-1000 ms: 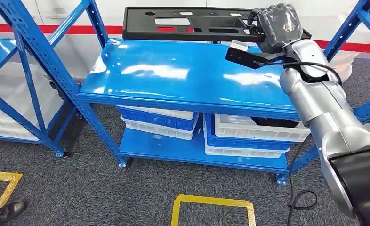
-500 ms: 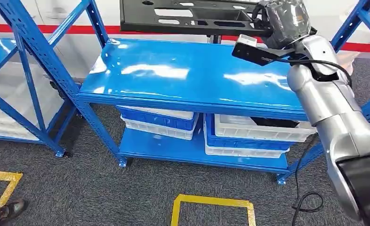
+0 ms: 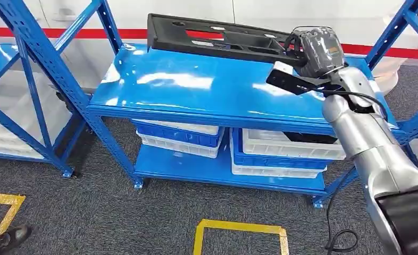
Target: Take the parts from the cabinet and place them on the table.
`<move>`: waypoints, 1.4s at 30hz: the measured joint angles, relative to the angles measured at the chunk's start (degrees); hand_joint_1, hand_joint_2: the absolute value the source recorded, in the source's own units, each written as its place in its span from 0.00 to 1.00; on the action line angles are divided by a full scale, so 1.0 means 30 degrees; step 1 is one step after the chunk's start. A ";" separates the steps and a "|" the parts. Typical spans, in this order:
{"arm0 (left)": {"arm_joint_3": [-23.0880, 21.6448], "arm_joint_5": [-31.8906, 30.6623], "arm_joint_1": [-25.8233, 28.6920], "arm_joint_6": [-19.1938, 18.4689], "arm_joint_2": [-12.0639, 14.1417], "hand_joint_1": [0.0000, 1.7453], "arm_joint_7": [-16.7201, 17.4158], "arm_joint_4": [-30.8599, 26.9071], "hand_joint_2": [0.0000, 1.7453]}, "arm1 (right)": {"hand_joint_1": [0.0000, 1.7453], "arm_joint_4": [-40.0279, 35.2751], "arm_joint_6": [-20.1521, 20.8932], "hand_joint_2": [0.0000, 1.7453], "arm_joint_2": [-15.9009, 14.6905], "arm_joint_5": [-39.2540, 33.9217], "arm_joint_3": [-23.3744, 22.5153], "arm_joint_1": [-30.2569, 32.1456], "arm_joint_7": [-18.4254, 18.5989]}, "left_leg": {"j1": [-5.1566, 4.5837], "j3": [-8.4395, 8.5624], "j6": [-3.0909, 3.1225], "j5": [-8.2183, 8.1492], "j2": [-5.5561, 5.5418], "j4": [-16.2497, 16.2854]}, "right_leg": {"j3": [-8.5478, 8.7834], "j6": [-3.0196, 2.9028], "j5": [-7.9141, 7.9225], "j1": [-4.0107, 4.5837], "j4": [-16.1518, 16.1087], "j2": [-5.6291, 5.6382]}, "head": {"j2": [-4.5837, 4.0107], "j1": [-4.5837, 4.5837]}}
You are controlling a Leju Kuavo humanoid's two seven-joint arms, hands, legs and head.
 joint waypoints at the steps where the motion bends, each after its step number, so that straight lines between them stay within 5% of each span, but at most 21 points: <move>1: -0.0124 -0.0153 -0.0013 -0.0015 0.0015 0.00 0.0153 0.0044 1.00 | 0.98 0.0044 -0.0080 1.00 0.0015 0.0037 0.0000 0.0171 0.0007 | -0.0006 -0.0013 0.0003 -0.0002 0.0000 0.0015 | 0.0001 0.0001 0.0001 -0.0033 0.0000 0.0000 | 0.0000 -0.0007; 7: -0.0815 -0.0932 -0.0025 -0.0197 0.0138 0.00 0.0888 0.0203 1.00 | 0.98 0.0131 -0.0612 1.00 0.0044 0.0247 -0.0036 0.1209 0.0029 | -0.0026 -0.0143 0.0088 -0.0031 -0.0010 0.0124 | -0.0018 0.0096 0.0062 -0.0138 -0.0040 0.0000 | 0.0000 -0.0007; 8: -0.0889 -0.0947 -0.0033 -0.0189 0.0146 0.00 0.0969 0.0204 1.00 | 0.98 0.0131 -0.0612 1.00 0.0058 0.0270 -0.0051 0.1291 0.0029 | -0.0034 -0.0148 0.0217 0.0082 -0.0011 0.0110 | -0.0004 0.0282 0.0181 -0.0147 -0.0105 0.0004 | 0.0007 -0.0015; 10: -0.1005 -0.1012 -0.0070 -0.0160 0.0116 0.00 0.1092 0.0211 1.00 | 0.98 0.0131 -0.0612 1.00 0.0095 0.0423 -0.0168 0.1395 0.0029 | 0.0206 0.0055 0.0450 0.0452 0.0111 -0.0442 | -0.0247 0.0263 -0.0138 -0.0044 0.0161 -0.0010 | 0.0000 0.0007; 13: -0.1158 -0.1158 -0.0089 -0.0131 0.0109 0.00 0.1180 0.0219 1.00 | 0.98 0.0160 -0.0627 1.00 0.0219 0.0532 -0.0219 0.1539 0.0036 | 0.0290 -0.0081 0.0584 0.0544 0.0209 -0.0492 | -0.2190 0.0017 -0.1748 -0.0037 0.4101 0.0008 | 0.0000 0.0036; 14: -0.1194 -0.1187 -0.0084 -0.0146 0.0095 0.00 0.1187 0.0226 1.00 | 0.98 0.0175 -0.0634 1.00 0.0240 0.0619 -0.0241 0.1704 0.0058 | 0.0307 -0.0105 0.0570 0.0552 0.0217 -0.0478 | -0.2920 0.0118 -0.2049 -0.0064 0.5594 0.0005 | 0.0001 0.0022; 15: -0.1224 -0.1224 -0.0080 -0.0160 0.0095 0.00 0.1194 0.0240 1.00 | 0.98 0.0182 -0.0634 1.00 0.0248 0.0700 -0.0277 0.1875 0.0088 | 0.0333 -0.0097 0.0552 0.0562 0.0216 -0.0473 | -0.3149 0.0259 -0.1907 -0.0120 0.5963 0.0003 | 0.0000 0.0029; 17: -0.1260 -0.1318 -0.0086 -0.0167 0.0095 0.00 0.1202 0.0255 1.00 | 0.98 0.0182 -0.0627 1.00 0.0248 0.0852 -0.0372 0.2102 0.0124 | 0.0473 -0.0113 0.0450 0.0561 0.0204 -0.0385 | -0.2466 0.0840 -0.0602 -0.0298 0.4119 -0.0007 | 0.0000 0.0029; 19: -0.1282 -0.1333 -0.0090 -0.0175 0.0102 0.00 0.1202 0.0262 1.00 | 0.98 0.0175 -0.0634 1.00 0.0248 0.0940 -0.0481 0.2137 0.0124 | 0.0578 -0.0287 0.0131 0.0381 0.0196 -0.0031 | -0.1108 0.1322 0.0752 -0.0572 0.0723 -0.0062 | 0.0007 0.0051; 20: -0.1282 -0.1340 -0.0141 -0.0168 0.0138 0.00 0.1209 0.0262 1.00 | 0.98 0.0168 -0.0663 1.00 0.0255 0.0955 -0.0488 0.2118 0.0124 | 0.0501 -0.0580 -0.0093 0.0369 0.0144 0.0164 | -0.0713 0.1060 0.0586 -0.0174 0.0624 0.0164 | 0.0000 0.0102; 23: -0.1289 -0.1340 -0.0125 -0.0160 0.0182 0.00 0.1209 0.0299 1.00 | 0.98 0.0153 -0.0685 1.00 0.0262 0.1006 -0.0583 0.2347 0.0131 | 0.0506 -0.0759 -0.0281 0.0445 0.0067 0.0327 | -0.1066 0.0700 0.0565 -0.0352 0.0651 0.0188 | 0.0007 -0.0073; 25: -0.1289 -0.1340 -0.0099 -0.0146 0.0219 0.00 0.1224 0.0328 1.00 | 0.98 0.0146 -0.0678 1.00 0.0335 0.1086 -0.0612 0.2343 0.0138 | 0.0668 -0.1016 -0.0511 0.0188 0.0109 0.0551 | -0.1314 0.0250 0.0804 -0.0419 0.0620 0.0185 | 0.0007 -0.0095; 28: -0.1289 -0.1405 -0.0144 -0.0146 0.0211 0.00 0.1224 0.0335 1.00 | 0.98 0.0153 -0.0699 1.00 0.0474 0.1115 -0.0801 0.2347 0.0116 | 0.0672 -0.2335 -0.0743 -0.2470 0.0263 0.4125 | -0.1676 -0.0182 0.1077 -0.0306 0.0628 0.0149 | 0.0007 -0.0182; 30: -0.1289 -0.1485 -0.0138 -0.0175 0.0211 0.00 0.1224 0.0335 1.00 | 0.98 0.0168 -0.0714 1.00 0.0474 0.1115 -0.0838 0.2398 0.0102 | 0.0671 -0.2864 -0.0726 -0.2980 0.0288 0.5910 | -0.1889 -0.0409 0.1244 -0.0192 0.0640 0.0077 | 0.0007 -0.0168; 32: -0.1289 -0.1508 -0.0140 -0.0182 0.0211 0.00 0.1217 0.0335 1.00 | 0.98 0.0175 -0.0729 1.00 0.0474 0.1122 -0.0881 0.2438 0.0051 | 0.0668 -0.1878 -0.0538 -0.1945 0.0292 0.4607 | -0.2052 -0.0449 0.1396 -0.0092 0.0642 0.0051 | 0.0007 -0.0175; 34: -0.1289 -0.1515 -0.0184 -0.0197 0.0240 0.00 0.1202 0.0335 1.00 | 0.98 0.0175 -0.0750 1.00 0.0474 0.1122 -0.0969 0.2411 0.0000 | 0.0613 0.0370 -0.0226 -0.0704 0.0286 0.1072 | -0.2089 -0.0351 0.1543 -0.0051 0.0640 0.0043 | 0.0007 -0.0182; 35: -0.1289 -0.1515 -0.0232 -0.0211 0.0255 0.00 0.1202 0.0335 1.00 | 0.98 0.0167 -0.0794 1.00 0.0474 0.1115 -0.1006 0.2405 0.0000 | 0.0541 0.0750 -0.0216 -0.1097 0.0264 0.0438 | -0.2132 -0.0221 0.1631 -0.0003 0.0624 0.0031 | 0.0007 -0.0160; 39: -0.1296 -0.1566 -0.0251 -0.0219 0.0299 0.00 0.1136 0.0335 1.00 | 0.98 0.0116 -0.0896 1.00 0.0510 0.1246 -0.1268 0.2518 0.0000 | 0.0244 0.0447 0.0008 -0.0465 0.0223 0.0122 | -0.2264 0.0357 0.2232 -0.0096 0.0363 -0.0001 | 0.0007 -0.0168; 40: -0.1296 -0.1580 -0.0285 -0.0225 0.0277 0.00 0.1129 0.0342 1.00 | 0.98 0.0109 -0.0889 1.00 0.0460 0.1333 -0.1384 0.2555 0.0000 | 0.0492 0.0424 0.0160 -0.0098 0.0309 -0.0187 | -0.2433 0.0359 0.2037 0.0020 0.0535 -0.0035 | 0.0007 -0.0152; 42: -0.1289 -0.1602 -0.0398 -0.0219 0.0335 0.00 0.1136 0.0342 1.00 | 0.98 0.0037 -0.0889 1.00 0.0437 0.1450 -0.1501 0.2612 0.0000 | 0.0384 -0.0092 0.0453 0.0401 0.0335 -0.0276 | -0.3128 -0.0021 0.0233 0.0024 0.2169 -0.0009 | 0.0007 -0.0065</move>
